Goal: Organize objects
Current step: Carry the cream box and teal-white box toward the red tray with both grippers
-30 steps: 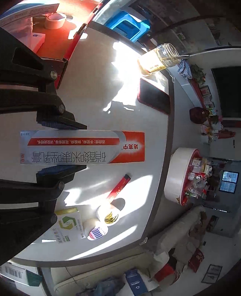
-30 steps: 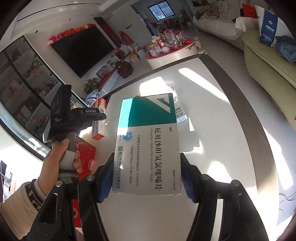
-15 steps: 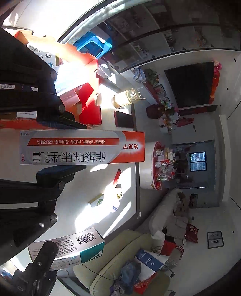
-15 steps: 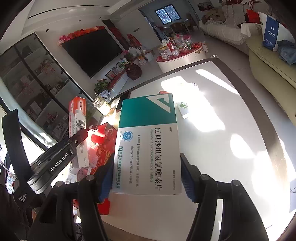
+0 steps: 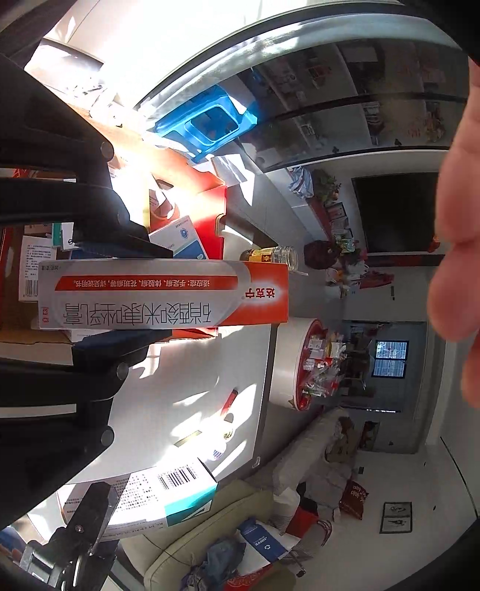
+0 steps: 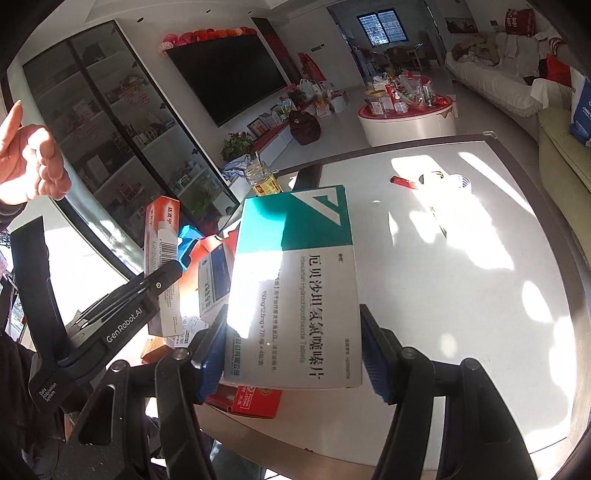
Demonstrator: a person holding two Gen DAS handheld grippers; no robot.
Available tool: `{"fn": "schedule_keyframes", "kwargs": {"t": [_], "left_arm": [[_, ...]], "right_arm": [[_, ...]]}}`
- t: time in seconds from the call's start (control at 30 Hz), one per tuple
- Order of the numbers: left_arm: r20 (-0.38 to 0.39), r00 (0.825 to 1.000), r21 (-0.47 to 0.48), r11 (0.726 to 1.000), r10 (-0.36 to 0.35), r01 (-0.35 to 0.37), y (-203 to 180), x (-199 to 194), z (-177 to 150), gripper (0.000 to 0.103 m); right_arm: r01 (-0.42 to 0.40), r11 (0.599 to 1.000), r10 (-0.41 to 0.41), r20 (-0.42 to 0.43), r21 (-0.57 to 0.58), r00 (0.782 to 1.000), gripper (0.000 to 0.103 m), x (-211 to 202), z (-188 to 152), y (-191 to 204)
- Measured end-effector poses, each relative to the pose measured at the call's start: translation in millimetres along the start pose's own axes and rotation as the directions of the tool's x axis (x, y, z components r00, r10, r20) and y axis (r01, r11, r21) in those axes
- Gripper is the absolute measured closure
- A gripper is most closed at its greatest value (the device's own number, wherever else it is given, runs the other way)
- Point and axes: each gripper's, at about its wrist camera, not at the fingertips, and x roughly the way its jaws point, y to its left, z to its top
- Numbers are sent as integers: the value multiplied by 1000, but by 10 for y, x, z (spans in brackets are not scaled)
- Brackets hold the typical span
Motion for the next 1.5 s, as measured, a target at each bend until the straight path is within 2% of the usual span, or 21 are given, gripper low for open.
{"fn": "schedule_keyframes", "kwargs": {"t": [0.33,0.8,1.5], "left_arm": [[-19,1000,-6,1000,11,-11,91,29,-18,68],[-18,999,7,999,44,-44,91,66,-28,68],[-14,999,1,999,48,-48,113,34,-77,67]], "right_arm": [[-8,998,8,-3,-60,1000,40,27,18,249],[-10,998,10,-5,-65,1000,40,35,13,262],[-13,997,13,-11,-72,1000,40,51,15,269]]}}
